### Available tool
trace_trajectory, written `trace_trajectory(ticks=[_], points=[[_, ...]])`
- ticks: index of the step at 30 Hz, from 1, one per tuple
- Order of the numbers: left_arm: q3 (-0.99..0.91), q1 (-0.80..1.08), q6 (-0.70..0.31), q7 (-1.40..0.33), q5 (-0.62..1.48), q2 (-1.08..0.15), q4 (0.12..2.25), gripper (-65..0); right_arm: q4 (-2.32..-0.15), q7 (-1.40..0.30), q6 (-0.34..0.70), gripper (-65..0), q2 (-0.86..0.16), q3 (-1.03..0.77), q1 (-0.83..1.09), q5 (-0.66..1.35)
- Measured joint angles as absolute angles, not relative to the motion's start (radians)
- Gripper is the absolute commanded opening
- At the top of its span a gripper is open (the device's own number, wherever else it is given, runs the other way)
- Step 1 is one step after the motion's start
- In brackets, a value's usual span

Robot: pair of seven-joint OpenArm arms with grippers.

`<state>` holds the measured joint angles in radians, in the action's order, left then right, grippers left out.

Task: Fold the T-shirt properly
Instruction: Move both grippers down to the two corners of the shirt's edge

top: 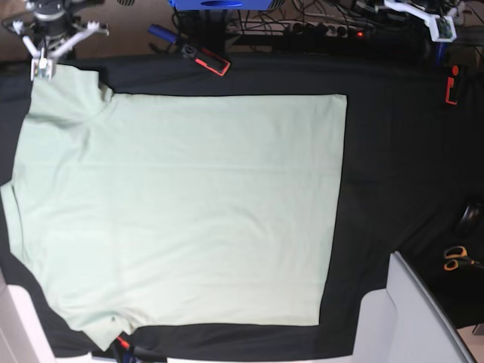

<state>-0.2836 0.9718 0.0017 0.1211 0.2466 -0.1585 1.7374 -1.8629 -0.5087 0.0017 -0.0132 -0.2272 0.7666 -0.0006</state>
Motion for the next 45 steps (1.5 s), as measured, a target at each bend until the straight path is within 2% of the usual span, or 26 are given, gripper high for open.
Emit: trace_trajectory(ticks=[4, 8, 10, 12, 14, 18, 22, 25, 27, 31, 35, 37, 45], points=[[-0.298, 0.887, -0.003, 0.097, 0.244, -0.163, 1.747, -65.0, -1.863, -0.515, 0.009, -64.9, -0.008, -0.248, 0.669, 0.003], [-0.342, 0.819, -0.005, -0.102, 0.245, -0.160, 1.743, -65.0, -1.861, -0.548, 0.012, -65.0, 0.041, -0.353, 0.590, 0.000], [-0.359, 0.786, -0.001, -0.150, 0.245, -0.158, 1.743, -65.0, -1.860, -0.553, 0.117, -65.0, 0.071, -0.422, 0.547, 0.058], [-0.362, 0.768, -0.001, -0.158, 0.244, -0.162, 1.744, -65.0, -1.862, -0.582, 0.317, -65.0, 0.084, -0.507, 0.513, 0.207], [-0.361, 0.770, -0.004, -0.163, 0.245, -0.159, 1.745, -65.0, -1.862, -0.693, 0.431, -65.0, 0.086, -0.620, 0.476, 0.309], [-0.361, 0.767, -0.017, -0.165, 0.245, -0.159, 1.747, -65.0, -1.790, -0.884, 0.543, -64.7, 0.069, -0.857, 0.365, 0.402], [-0.362, 0.745, -0.126, -0.164, 0.249, -0.159, 1.746, -65.0, -1.603, -1.002, 0.694, -64.6, 0.008, -0.978, 0.256, 0.424], [-0.361, 0.751, -0.135, -0.165, 0.249, -0.155, 1.746, -65.0, -1.467, -1.028, 0.693, -63.8, -0.043, -1.028, 0.233, 0.413], [-0.364, 0.744, -0.132, -0.169, 0.249, -0.155, 1.746, -65.0, -1.403, -1.023, 0.690, -57.6, -0.061, -1.044, 0.229, 0.409], [-0.364, 0.727, -0.135, -0.165, 0.249, -0.155, 1.745, -65.0, -1.345, -1.021, 0.691, -37.9, -0.083, -1.042, 0.215, 0.410], [-0.364, 0.734, -0.132, -0.172, 0.249, -0.155, 1.745, -65.0, -1.345, -1.016, 0.692, -23.2, -0.078, -1.042, 0.217, 0.416], [-0.364, 0.731, -0.133, -0.172, 0.249, -0.155, 1.745, -65.0, -1.344, -1.020, 0.691, -21.2, -0.077, -1.042, 0.217, 0.413], [-0.364, 0.732, -0.132, -0.172, 0.249, -0.155, 1.745, -65.0, -1.303, -1.013, 0.691, -21.6, -0.085, -1.042, 0.193, 0.417]])
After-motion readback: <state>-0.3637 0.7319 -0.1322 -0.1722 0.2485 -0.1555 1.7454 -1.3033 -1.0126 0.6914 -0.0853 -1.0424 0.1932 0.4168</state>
